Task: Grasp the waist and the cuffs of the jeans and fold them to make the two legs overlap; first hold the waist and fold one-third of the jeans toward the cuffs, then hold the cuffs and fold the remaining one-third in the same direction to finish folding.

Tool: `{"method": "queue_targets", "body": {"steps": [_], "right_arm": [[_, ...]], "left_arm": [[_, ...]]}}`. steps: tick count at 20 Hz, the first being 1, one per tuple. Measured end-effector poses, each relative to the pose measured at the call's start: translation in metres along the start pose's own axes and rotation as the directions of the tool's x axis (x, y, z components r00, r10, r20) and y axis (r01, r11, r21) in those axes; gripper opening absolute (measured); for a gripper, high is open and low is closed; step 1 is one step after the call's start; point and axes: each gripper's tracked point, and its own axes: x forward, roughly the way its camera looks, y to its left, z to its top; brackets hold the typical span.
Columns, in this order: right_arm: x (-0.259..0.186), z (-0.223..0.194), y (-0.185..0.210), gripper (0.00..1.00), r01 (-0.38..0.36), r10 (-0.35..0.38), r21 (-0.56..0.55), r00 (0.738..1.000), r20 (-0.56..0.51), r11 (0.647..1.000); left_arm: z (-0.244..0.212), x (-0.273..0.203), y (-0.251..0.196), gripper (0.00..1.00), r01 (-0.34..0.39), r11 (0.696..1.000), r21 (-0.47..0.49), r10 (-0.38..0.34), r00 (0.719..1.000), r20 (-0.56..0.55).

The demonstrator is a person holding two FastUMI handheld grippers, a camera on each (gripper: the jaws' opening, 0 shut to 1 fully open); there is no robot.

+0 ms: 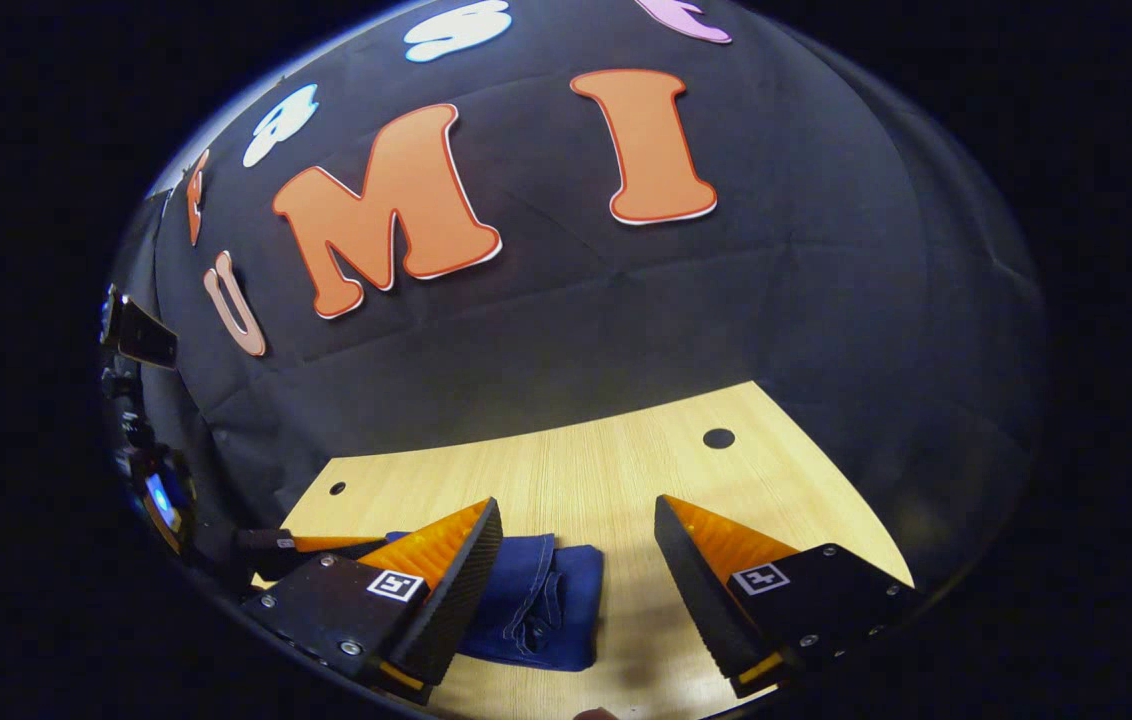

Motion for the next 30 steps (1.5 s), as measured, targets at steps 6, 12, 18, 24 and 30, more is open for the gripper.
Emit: {"method": "queue_targets", "body": {"steps": [6, 12, 18, 24, 30], "right_arm": [[-0.017, 0.04, 0.045, 0.96, -0.025, 0.045, -0.129, 0.988, 0.149, 0.991], [-0.052, 0.095, 0.111, 0.95, -0.115, 0.175, -0.188, 0.924, 0.34, 0.975], [-0.088, 0.109, 0.165, 0.95, -0.142, 0.291, -0.332, 0.842, 0.455, 0.932], [-0.104, 0.089, 0.196, 0.95, -0.15, 0.357, -0.431, 0.817, 0.452, 0.89], [-0.098, 0.066, 0.205, 0.99, -0.193, 0.357, -0.4, 0.849, 0.39, 0.896]], "left_arm": [[0.061, -0.045, 0.061, 0.98, -0.212, 0.976, -0.042, 0.216, 0.954, 0.209], [0.087, -0.13, 0.127, 0.97, -0.439, 0.893, -0.099, 0.434, 0.78, 0.452], [0.075, -0.193, 0.143, 0.97, -0.488, 0.847, -0.213, 0.525, 0.697, 0.488], [0.06, -0.21, 0.138, 0.94, -0.527, 0.82, -0.223, 0.559, 0.652, 0.512], [0.055, -0.216, 0.123, 0.94, -0.573, 0.805, -0.152, 0.541, 0.605, 0.585]]}}
